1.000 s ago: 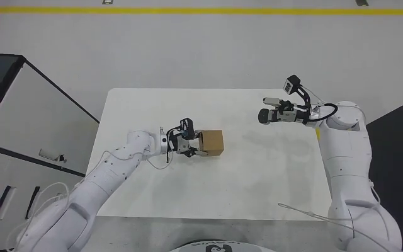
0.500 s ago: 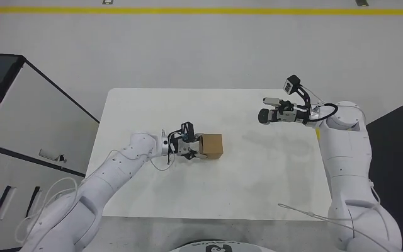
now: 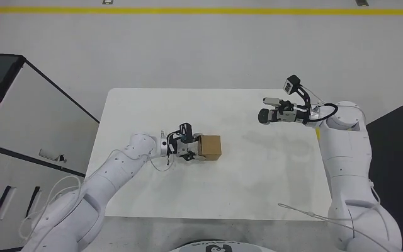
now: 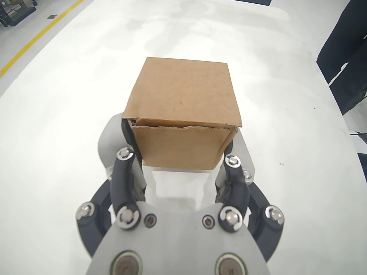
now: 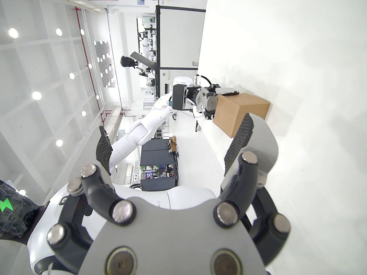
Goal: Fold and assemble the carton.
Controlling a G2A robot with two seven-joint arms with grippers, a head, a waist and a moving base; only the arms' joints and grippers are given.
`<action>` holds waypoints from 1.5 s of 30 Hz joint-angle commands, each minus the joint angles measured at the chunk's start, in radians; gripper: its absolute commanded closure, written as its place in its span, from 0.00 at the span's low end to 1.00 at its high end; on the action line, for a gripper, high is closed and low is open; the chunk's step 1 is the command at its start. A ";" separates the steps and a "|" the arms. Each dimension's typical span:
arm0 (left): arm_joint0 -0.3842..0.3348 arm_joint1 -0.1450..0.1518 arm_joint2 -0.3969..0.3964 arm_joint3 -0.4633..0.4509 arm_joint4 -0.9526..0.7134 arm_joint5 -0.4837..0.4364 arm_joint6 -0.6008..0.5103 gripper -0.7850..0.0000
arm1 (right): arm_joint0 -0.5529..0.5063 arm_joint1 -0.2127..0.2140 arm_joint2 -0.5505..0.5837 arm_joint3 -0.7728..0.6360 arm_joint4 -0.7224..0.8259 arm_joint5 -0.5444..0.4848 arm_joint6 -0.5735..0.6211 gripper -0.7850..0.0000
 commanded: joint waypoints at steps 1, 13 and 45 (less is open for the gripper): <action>0.002 0.002 -0.002 0.003 0.005 0.003 0.017 0.00 | 0.000 0.000 0.000 0.000 0.000 0.000 0.000 0.00; 0.035 0.060 -0.096 -0.042 -0.005 -0.005 0.132 0.00 | 0.000 0.000 0.000 0.000 0.000 0.000 0.000 0.00; 0.480 0.307 -0.682 -0.737 -0.193 -0.160 -0.134 0.00 | 0.000 0.000 0.000 0.000 0.000 0.000 0.000 0.00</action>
